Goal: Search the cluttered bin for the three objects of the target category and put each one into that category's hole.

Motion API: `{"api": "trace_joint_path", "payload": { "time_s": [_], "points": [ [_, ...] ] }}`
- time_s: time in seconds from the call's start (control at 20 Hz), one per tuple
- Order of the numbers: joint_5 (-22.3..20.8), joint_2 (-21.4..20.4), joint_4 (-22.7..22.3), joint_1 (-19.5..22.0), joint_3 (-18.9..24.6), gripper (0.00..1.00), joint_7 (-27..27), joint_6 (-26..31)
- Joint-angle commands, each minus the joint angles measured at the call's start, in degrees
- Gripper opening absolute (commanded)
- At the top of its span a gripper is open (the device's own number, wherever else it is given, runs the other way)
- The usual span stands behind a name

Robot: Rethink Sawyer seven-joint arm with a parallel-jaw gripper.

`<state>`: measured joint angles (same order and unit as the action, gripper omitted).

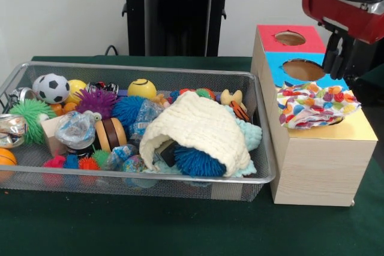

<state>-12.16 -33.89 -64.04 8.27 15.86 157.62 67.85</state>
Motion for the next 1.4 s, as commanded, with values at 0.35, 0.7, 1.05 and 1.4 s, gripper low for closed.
{"api": "trace_joint_path", "payload": {
  "time_s": [0.35, 0.7, 1.05, 1.4],
  "points": [
    [-2.96, 6.68, -8.88, -1.55, -4.81, 0.0, 4.4, -6.55],
    [-2.89, 10.32, -8.44, -1.94, -6.32, 0.0, 3.76, -10.29],
    [3.09, 12.93, -9.94, 0.66, -3.02, 0.0, 0.61, -9.06],
    [11.01, 14.28, -10.84, 4.82, 1.47, 0.0, -4.81, -1.33]
  ]
}}
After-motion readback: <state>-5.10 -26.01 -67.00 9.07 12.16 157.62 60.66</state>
